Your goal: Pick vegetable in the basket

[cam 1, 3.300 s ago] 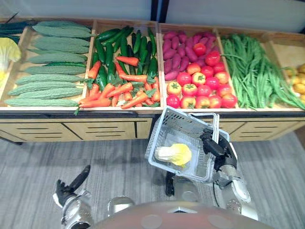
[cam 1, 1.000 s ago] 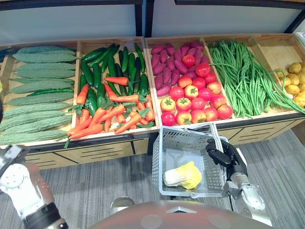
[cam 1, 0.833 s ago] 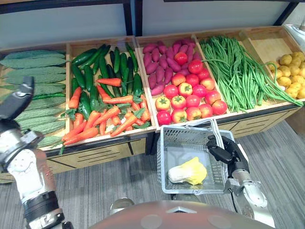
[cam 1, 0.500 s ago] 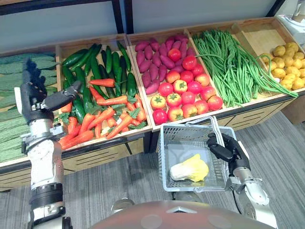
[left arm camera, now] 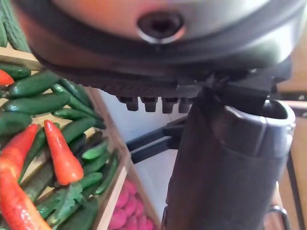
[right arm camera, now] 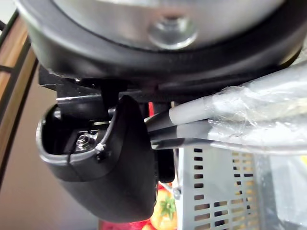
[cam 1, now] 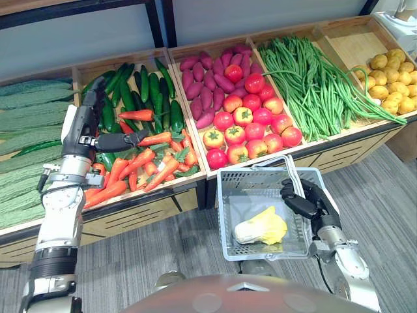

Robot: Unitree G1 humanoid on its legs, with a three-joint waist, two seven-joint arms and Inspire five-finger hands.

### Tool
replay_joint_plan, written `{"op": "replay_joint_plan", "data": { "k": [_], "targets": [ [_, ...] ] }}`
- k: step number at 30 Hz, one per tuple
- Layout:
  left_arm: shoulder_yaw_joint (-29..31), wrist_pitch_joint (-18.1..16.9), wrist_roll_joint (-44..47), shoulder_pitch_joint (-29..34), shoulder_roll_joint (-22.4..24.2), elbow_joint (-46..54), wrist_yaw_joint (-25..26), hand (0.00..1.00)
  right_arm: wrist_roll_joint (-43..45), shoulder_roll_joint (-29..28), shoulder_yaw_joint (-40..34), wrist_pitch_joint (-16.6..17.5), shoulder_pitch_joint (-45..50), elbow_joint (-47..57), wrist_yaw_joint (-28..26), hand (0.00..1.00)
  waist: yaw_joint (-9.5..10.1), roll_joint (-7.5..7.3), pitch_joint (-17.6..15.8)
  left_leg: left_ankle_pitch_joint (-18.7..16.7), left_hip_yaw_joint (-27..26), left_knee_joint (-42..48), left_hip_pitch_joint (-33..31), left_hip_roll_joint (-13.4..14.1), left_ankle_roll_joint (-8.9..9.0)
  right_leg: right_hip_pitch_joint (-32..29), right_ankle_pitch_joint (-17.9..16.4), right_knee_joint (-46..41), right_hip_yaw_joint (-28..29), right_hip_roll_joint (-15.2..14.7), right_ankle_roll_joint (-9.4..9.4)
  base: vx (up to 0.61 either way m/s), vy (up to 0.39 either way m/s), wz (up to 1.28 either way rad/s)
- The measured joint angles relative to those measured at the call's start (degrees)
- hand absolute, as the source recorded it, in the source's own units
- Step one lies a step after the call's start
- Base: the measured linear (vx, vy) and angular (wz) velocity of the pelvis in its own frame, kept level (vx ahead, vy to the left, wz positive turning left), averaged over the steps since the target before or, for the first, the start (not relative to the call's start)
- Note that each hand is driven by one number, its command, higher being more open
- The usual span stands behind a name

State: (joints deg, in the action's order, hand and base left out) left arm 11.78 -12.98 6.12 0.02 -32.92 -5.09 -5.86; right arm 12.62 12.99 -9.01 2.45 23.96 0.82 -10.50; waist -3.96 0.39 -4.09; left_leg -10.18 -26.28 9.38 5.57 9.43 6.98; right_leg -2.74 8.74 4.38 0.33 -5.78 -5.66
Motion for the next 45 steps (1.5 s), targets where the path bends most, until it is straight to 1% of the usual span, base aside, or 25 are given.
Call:
{"op": "replay_joint_plan", "data": {
  "k": [5,6,9,12,18,20,23,27,30,36,45],
  "targets": [
    [-1.18,1.69,-5.48,0.05,-3.76,0.0,-2.72,1.0,-0.5,-0.92,-0.09,0.0,0.13,0.02,-0.2,0.0,-0.03,0.04,0.03,0.42,0.01,-0.81,0.52,-0.21,-0.1,0.23,0.0,0.0,-0.06,-0.06,0.0,-0.03,-0.009,0.01],
    [-2.03,1.73,-7.79,0.05,-5.07,0.02,-4.1,1.0,-0.55,-1.66,-0.19,0.0,0.32,0.02,-0.32,0.0,-0.03,0.07,0.05,0.61,0.01,-1.24,0.85,-0.32,-0.13,0.47,0.0,0.01,-0.1,-0.08,0.0,-0.04,-0.007,0.01],
    [-2.69,1.72,-10.08,0.05,-6.11,0.01,-5.41,1.0,-0.55,-2.06,-0.19,0.0,0.75,0.18,-0.5,0.0,-0.1,0.07,0.06,0.85,0.09,-1.67,0.95,-0.52,-0.15,0.57,0.0,0.04,-0.17,-0.2,0.0,-0.04,-0.005,0.02],
    [-3.22,1.72,-11.53,0.05,-6.15,-0.01,-6.03,1.0,-0.53,-2.06,-0.23,0.0,1.11,0.2,-0.51,0.0,-0.12,0.2,0.16,0.88,0.11,-1.67,0.96,-0.54,-0.15,0.56,0.0,0.05,-0.17,-0.21,0.0,-0.05,-0.01,0.01],
    [-6.76,1.7,-15.59,0.04,-6.77,-2.27,-6.87,1.0,-0.53,-2.06,-0.43,0.0,2.4,1.9,-1.82,0.0,-0.5,1.08,0.96,1.13,0.12,-2.29,0.87,-0.66,-0.13,0.17,0.0,0.06,-0.21,-0.21,0.0,-0.03,-0.01,0.0],
    [-8.26,1.71,-16.2,0.03,-8.76,-2.54,-8.02,1.0,-0.53,-2.1,-0.45,0.0,2.5,2.38,-2.11,0.0,-0.8,0.94,1.04,1.44,0.12,-2.73,0.86,-0.72,-0.08,-0.03,0.0,0.06,-0.24,-0.18,0.0,-0.04,-0.015,0.01],
    [-9.03,1.7,-17.61,0.03,-9.72,-2.65,-9.29,1.0,-0.5,-2.14,-0.47,0.0,2.64,2.41,-2.62,0.0,-0.92,0.92,1.06,1.44,0.04,-2.76,0.82,-0.73,-0.08,-0.11,0.0,0.06,-0.18,-0.18,0.0,-0.04,-0.011,-0.01],
    [-9.39,1.69,-18.94,-0.07,-9.74,-3.77,-9.36,1.0,-0.42,-2.46,-0.47,0.0,2.73,2.41,-2.89,0.0,-1.0,0.89,1.07,1.44,-0.07,-2.8,0.65,-0.72,-0.07,-0.38,-0.01,0.07,-0.1,-0.16,0.01,-0.04,-0.011,-0.01],
    [-10.81,1.66,-19.78,-0.67,-9.87,-5.27,-9.4,1.0,-0.33,-2.7,-0.48,0.0,2.8,2.42,-2.99,0.0,-0.99,0.7,1.47,1.46,-0.23,-2.74,-0.27,-0.72,-0.06,-1.42,0.08,0.07,0.01,-0.15,0.04,-0.03,-0.014,-0.01],
    [-13.11,1.76,-21.24,-4.22,-9.87,-11.27,-9.21,1.0,0.1,-2.8,-0.45,0.01,2.78,2.44,-3.12,0.0,-1.19,0.2,1.59,1.47,-0.71,-2.77,-1.19,-0.71,-0.02,-2.6,0.3,0.06,0.33,-0.05,0.21,-0.02,-0.009,-0.02],
    [-13.11,1.77,-22.61,-7.52,-9.86,-14.73,-8.04,1.0,0.11,-4.88,-0.37,0.01,2.84,2.48,-3.42,0.0,-1.52,-0.23,1.42,1.22,-1.85,-2.71,-1.4,-0.73,0.11,-3.53,0.46,0.06,1.49,0.05,0.15,-0.04,-0.015,-0.07]
  ]
}}
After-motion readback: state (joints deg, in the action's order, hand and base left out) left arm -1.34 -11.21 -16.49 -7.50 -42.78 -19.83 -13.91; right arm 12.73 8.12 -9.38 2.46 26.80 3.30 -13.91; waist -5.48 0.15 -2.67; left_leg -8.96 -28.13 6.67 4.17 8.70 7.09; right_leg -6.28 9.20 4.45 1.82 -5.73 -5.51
